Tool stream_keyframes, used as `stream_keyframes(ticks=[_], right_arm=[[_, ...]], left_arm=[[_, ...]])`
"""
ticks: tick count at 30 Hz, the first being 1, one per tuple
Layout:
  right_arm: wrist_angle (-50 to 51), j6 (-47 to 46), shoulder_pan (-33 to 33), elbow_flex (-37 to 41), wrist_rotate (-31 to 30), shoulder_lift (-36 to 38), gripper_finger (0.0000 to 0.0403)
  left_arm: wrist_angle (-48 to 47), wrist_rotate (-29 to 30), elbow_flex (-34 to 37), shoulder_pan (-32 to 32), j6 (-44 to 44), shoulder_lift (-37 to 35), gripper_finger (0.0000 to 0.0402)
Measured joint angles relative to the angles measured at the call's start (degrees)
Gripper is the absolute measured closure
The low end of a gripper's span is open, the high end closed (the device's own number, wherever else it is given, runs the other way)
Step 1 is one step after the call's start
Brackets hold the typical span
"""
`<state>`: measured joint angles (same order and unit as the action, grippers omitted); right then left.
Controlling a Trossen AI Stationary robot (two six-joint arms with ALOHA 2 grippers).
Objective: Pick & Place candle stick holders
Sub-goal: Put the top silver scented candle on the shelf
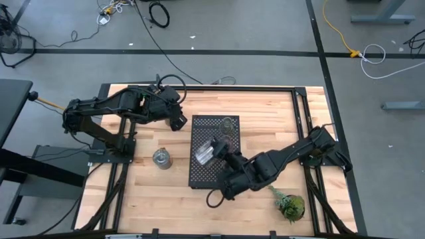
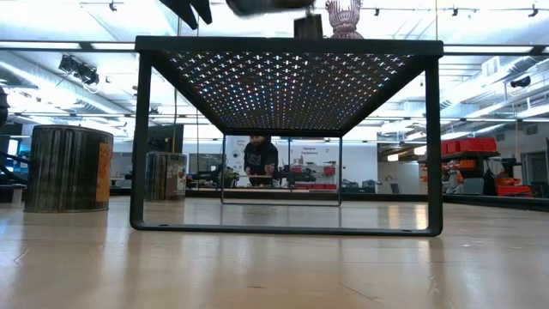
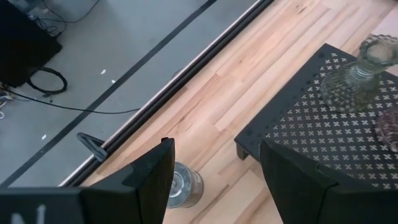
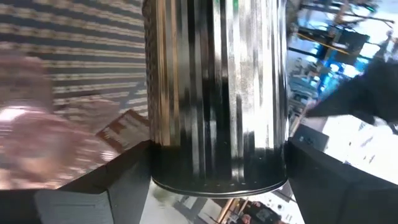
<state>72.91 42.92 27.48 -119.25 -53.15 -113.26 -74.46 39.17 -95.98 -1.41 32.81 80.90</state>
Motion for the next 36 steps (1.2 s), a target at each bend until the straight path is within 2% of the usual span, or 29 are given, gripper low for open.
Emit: stream_keyframes(ticks=[4, 10, 18, 36], right_arm=[[0.3, -0.4, 0.8, 5.1, 0.2, -0.1, 0.0094], [-1.9, 2.1, 1.1, 11.0, -7.8, 0.1, 0.0094], [-8.8, 7.1, 1.5, 11.2, -6.7, 0.1, 0.0094], [-7.7, 6.0, 1.7, 11.2, -7.4, 0.0, 0.0091]], left_arm=[[1.2, 0.0, 0.0, 0.0, 1.4, 0.0, 0.0164], [3.8, 0.0, 0.0, 0.0, 1.4, 0.0, 0.0164], [3.7, 0.0, 0.0, 0.0, 2.9, 0.0, 0.0164], [3.7, 0.2, 0.0, 0.0, 2.6, 0.0, 0.0164]])
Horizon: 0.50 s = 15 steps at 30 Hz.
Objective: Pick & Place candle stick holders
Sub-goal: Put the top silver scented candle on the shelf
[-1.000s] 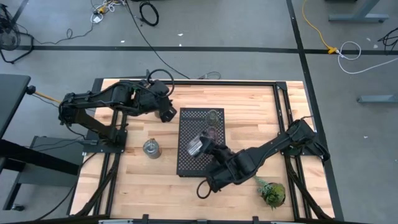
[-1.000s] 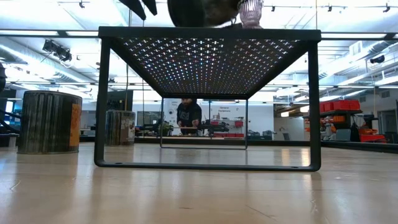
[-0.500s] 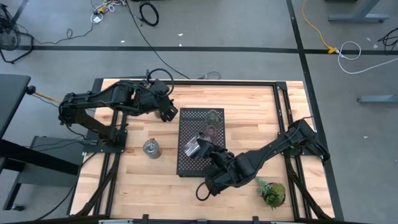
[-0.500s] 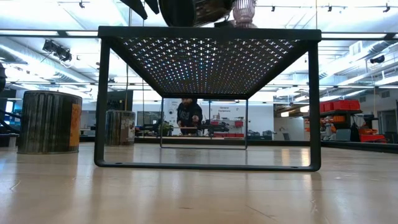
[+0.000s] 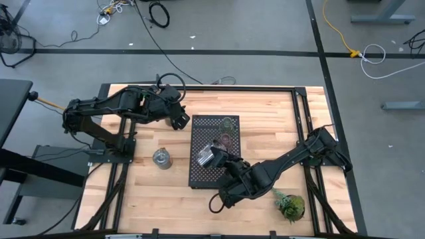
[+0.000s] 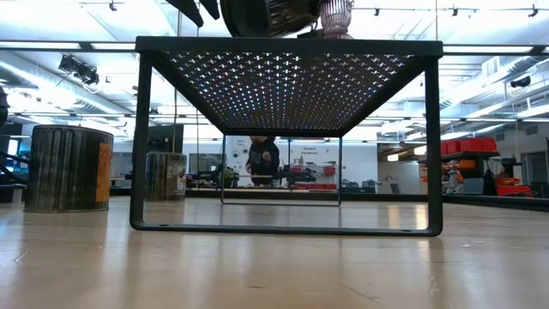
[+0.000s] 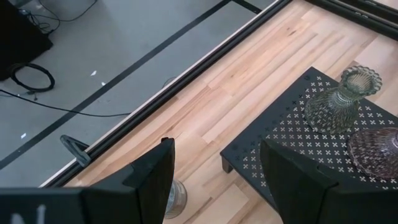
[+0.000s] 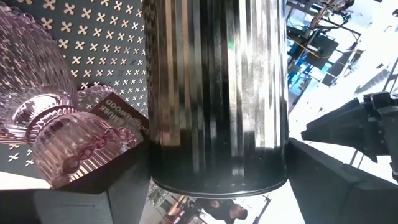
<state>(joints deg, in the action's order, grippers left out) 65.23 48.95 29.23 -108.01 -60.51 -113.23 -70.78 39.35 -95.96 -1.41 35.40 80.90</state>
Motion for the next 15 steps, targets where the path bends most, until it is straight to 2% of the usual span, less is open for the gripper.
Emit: stream_keyframes(ticks=[8, 15], right_arm=[[0.0, 0.0, 0.0, 0.0, 0.1, 0.1, 0.009], [0.0, 0.0, 0.0, 0.0, 0.1, 0.1, 0.009]], left_arm=[[0.5, -1.4, 0.0, 0.0, 0.8, 0.0, 0.0164], [4.2, -16.1, 0.0, -1.2, 4.5, 0.4, 0.0164]])
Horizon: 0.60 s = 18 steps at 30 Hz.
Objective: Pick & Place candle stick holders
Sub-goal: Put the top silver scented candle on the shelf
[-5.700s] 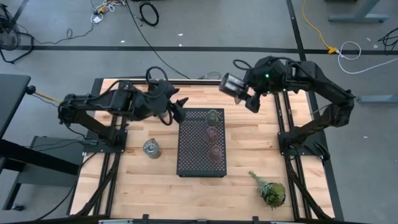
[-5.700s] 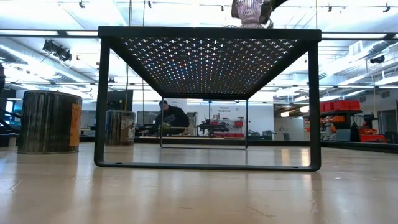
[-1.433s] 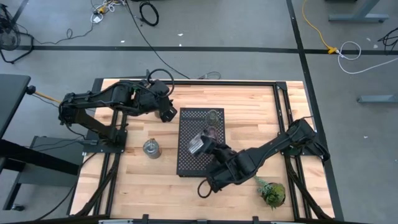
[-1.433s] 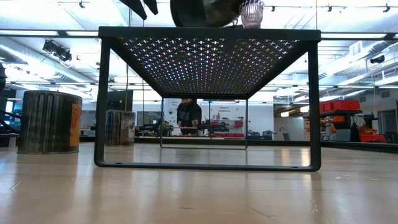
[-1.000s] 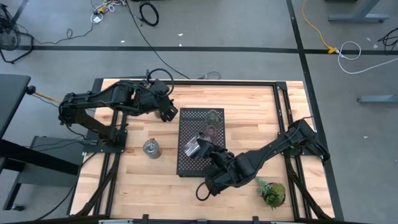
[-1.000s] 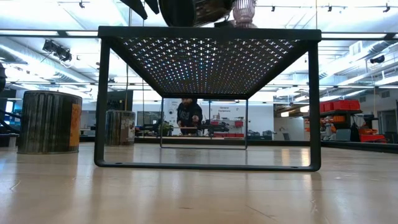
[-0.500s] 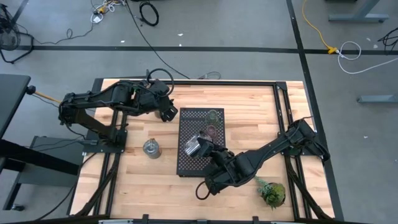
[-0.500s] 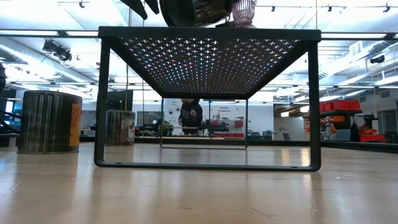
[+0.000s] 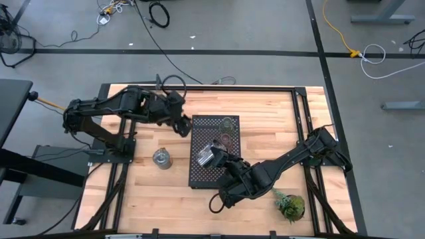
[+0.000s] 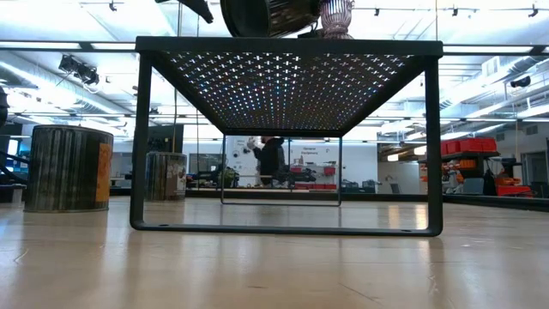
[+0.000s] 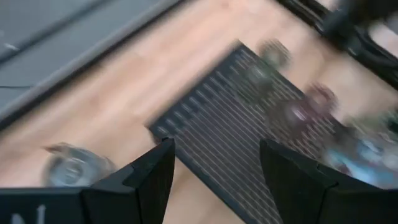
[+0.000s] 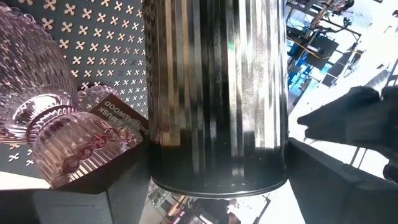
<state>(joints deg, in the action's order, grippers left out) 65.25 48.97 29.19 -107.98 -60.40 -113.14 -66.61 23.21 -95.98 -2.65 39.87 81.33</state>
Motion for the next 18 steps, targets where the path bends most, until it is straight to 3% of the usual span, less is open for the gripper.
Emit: stream_keyframes(ticks=[11, 18], right_arm=[[0.1, 0.0, -0.3, 0.0, 0.8, 0.1, 0.0089], [0.4, -0.4, -0.4, 0.0, 1.0, 0.1, 0.0087]], left_arm=[[-2.5, -4.1, 0.0, -11.7, 5.1, 5.0, 0.0187], [1.5, -3.7, 0.0, -17.2, 7.5, 7.0, 0.0208]])
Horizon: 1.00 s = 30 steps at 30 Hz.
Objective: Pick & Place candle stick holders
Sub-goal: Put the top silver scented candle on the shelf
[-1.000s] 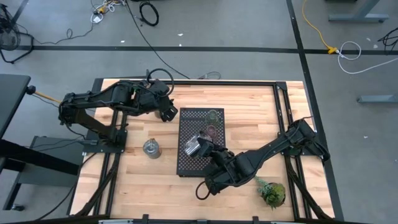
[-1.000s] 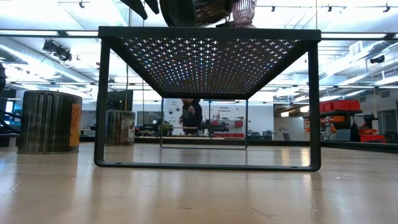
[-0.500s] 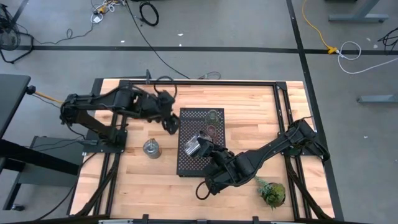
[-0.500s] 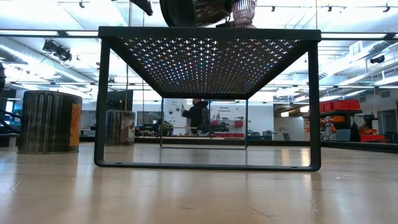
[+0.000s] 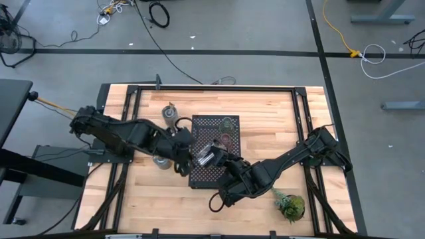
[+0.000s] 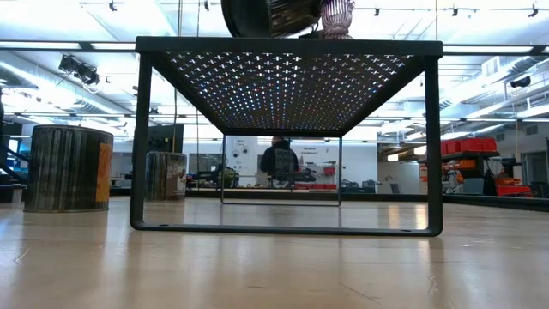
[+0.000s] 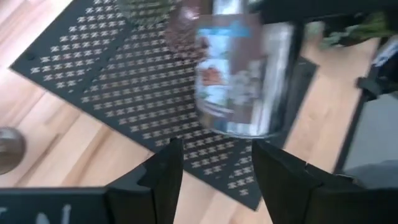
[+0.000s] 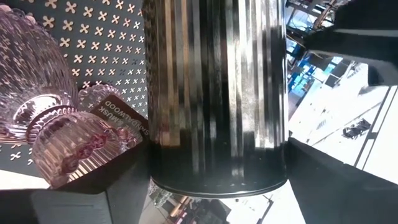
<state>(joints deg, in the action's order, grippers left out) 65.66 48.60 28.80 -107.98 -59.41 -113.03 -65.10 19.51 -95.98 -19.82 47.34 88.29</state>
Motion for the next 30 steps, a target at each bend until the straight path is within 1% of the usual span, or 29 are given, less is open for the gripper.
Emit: stream_keyframes(ticks=[3, 7, 23, 30], right_arm=[[0.0, -0.1, 0.0, 0.0, 0.2, 0.0, 0.0079], [-0.1, -0.1, 0.0, 0.0, 0.6, 0.0, 0.0064], [-0.1, -1.2, 0.0, 0.0, 1.2, 0.0, 0.0057], [-0.3, -1.1, 0.0, 0.0, 1.2, 0.0, 0.0057]], left_arm=[[2.3, 1.5, 0.0, -0.8, 0.1, 0.2, 0.0209], [2.6, 3.3, 0.0, -1.1, 0.9, 0.3, 0.0209], [2.5, 1.0, 0.0, -0.9, 1.6, 4.3, 0.0209], [2.3, 1.1, 0.0, -0.9, 1.6, 4.3, 0.0209]])
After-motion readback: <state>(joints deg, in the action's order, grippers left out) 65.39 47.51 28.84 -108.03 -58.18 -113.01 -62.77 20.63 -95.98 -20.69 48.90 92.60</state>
